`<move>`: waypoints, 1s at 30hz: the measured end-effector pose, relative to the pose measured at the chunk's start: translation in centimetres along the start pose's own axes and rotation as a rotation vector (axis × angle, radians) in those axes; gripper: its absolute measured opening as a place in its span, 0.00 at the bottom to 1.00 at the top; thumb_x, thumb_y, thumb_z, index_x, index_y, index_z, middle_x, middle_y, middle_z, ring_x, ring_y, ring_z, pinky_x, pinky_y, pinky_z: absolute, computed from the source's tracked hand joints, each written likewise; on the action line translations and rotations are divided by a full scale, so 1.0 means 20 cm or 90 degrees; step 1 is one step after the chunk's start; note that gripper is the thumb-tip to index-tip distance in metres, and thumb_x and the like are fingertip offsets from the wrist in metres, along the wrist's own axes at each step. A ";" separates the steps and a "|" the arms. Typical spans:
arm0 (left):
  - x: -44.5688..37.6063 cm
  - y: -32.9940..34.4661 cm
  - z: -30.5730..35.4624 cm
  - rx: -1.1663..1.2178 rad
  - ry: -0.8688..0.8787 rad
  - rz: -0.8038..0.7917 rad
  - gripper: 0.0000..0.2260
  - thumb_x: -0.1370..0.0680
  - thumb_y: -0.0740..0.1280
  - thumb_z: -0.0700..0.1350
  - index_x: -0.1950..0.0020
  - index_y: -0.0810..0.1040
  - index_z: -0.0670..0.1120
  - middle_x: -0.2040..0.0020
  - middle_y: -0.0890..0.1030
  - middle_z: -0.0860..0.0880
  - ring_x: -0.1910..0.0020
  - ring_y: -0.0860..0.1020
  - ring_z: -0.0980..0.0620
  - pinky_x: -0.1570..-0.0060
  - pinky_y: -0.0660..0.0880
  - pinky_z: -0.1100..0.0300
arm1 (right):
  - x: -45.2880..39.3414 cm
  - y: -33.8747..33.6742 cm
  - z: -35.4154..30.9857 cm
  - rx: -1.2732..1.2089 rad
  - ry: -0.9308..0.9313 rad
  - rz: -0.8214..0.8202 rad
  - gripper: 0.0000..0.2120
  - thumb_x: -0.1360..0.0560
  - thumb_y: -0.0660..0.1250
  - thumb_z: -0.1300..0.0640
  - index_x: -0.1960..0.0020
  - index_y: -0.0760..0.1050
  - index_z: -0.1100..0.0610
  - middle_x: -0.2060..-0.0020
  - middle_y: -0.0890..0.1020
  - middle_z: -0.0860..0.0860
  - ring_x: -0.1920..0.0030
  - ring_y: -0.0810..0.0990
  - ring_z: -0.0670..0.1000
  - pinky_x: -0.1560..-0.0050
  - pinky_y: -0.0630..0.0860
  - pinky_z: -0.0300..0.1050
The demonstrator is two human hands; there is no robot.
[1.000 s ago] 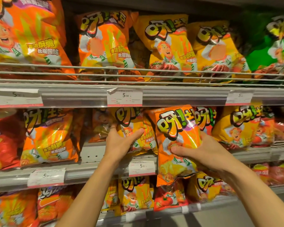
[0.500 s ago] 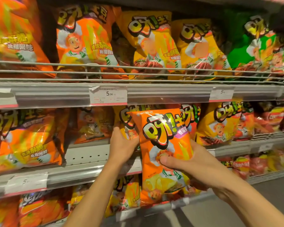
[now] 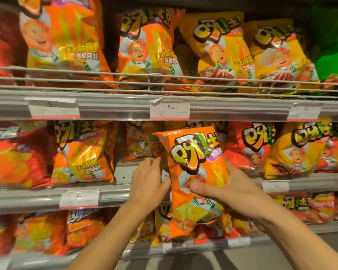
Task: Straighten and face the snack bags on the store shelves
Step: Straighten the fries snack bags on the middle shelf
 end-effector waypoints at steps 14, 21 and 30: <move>0.43 0.00 -0.31 -0.382 0.083 -0.073 0.28 0.21 0.57 0.63 0.40 0.81 0.42 0.23 0.61 0.34 0.22 0.57 0.36 0.24 0.52 0.35 | -0.40 0.44 -0.20 0.047 0.021 0.106 0.39 0.41 0.81 0.34 0.39 0.75 0.54 0.45 0.84 0.51 0.44 0.82 0.54 0.41 0.79 0.54; 0.44 0.03 -0.35 -0.369 0.058 -0.016 0.41 0.26 0.67 0.65 0.24 0.66 0.36 0.24 0.66 0.36 0.24 0.64 0.38 0.32 0.69 0.38 | -0.52 0.56 -0.24 0.079 0.003 0.215 0.50 0.38 0.78 0.30 0.30 0.65 0.62 0.34 0.76 0.59 0.35 0.76 0.61 0.40 0.78 0.59; 0.44 0.05 -0.35 -0.336 0.101 0.084 0.38 0.27 0.67 0.60 0.25 0.68 0.37 0.24 0.66 0.38 0.24 0.64 0.38 0.30 0.65 0.42 | -0.64 0.71 -0.12 0.091 0.038 0.139 0.49 0.39 0.76 0.27 0.32 0.69 0.61 0.37 0.78 0.57 0.38 0.78 0.58 0.43 0.78 0.52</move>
Point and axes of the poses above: each hand's wrist, its own x-axis away from the middle knuckle, its own y-axis out of the palm, z = x × y, the point moved 8 cm from there along -x, towards the middle knuckle
